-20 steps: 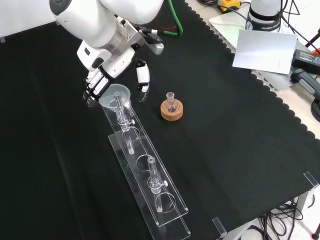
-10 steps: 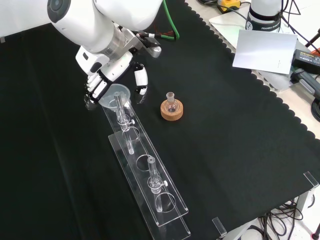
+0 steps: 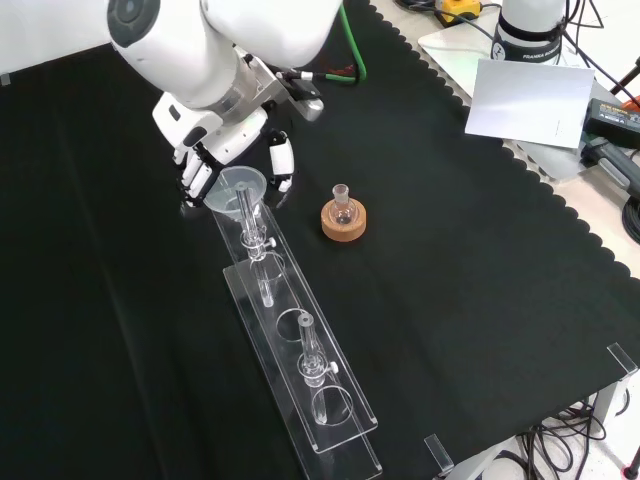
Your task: Pick up the funnel from the transparent funnel stand.
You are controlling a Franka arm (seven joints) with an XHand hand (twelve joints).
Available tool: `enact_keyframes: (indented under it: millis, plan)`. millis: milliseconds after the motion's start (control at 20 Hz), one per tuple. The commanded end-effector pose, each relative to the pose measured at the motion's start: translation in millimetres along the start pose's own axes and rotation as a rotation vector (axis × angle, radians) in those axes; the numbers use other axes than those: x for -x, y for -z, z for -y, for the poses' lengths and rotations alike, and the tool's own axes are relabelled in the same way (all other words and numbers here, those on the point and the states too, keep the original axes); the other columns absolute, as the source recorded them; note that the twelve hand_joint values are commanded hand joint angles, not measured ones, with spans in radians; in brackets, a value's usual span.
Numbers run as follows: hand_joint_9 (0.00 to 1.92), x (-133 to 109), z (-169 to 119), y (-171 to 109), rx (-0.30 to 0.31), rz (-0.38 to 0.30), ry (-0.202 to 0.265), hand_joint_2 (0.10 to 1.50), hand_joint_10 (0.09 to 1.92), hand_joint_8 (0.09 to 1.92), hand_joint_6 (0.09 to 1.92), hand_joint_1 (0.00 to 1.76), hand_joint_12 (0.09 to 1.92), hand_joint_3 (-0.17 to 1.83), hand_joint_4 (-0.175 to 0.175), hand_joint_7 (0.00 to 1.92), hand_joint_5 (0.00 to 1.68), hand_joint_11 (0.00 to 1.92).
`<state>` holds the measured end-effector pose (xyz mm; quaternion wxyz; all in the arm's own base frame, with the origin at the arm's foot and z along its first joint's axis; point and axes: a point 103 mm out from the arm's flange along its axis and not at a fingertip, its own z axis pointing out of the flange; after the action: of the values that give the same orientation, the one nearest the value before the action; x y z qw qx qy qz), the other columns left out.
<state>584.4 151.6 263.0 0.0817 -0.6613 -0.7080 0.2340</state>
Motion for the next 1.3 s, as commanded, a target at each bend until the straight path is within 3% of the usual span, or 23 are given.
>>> enact_keyframes:
  millis: [50, 400, 600, 1000, 1300]
  plan:
    - [0.94, 2, 8, 16, 0.139, 0.064, -0.049, 0.67, 0.54, 0.73, 0.09, 0.80, 1.39, 0.58, -0.035, 0.67, 0.58, 0.57]
    - [1.01, 8, 37, 44, 0.159, 0.074, -0.072, 0.68, 0.51, 0.73, 0.13, 0.81, 1.35, 0.58, -0.038, 0.74, 0.64, 0.62]
    - [1.02, 11, 72, 58, 0.171, 0.078, -0.097, 0.68, 0.50, 0.72, 0.14, 0.81, 1.34, 0.58, -0.036, 0.74, 0.64, 0.62]
    - [1.03, 12, 135, 56, 0.194, 0.056, -0.140, 0.68, 0.49, 0.73, 0.21, 0.82, 1.33, 0.60, -0.026, 0.74, 0.67, 0.63]
    - [1.03, 14, 166, 41, 0.180, 0.042, -0.177, 0.67, 0.48, 0.73, 0.39, 0.82, 1.34, 0.62, -0.026, 0.74, 0.59, 0.62]
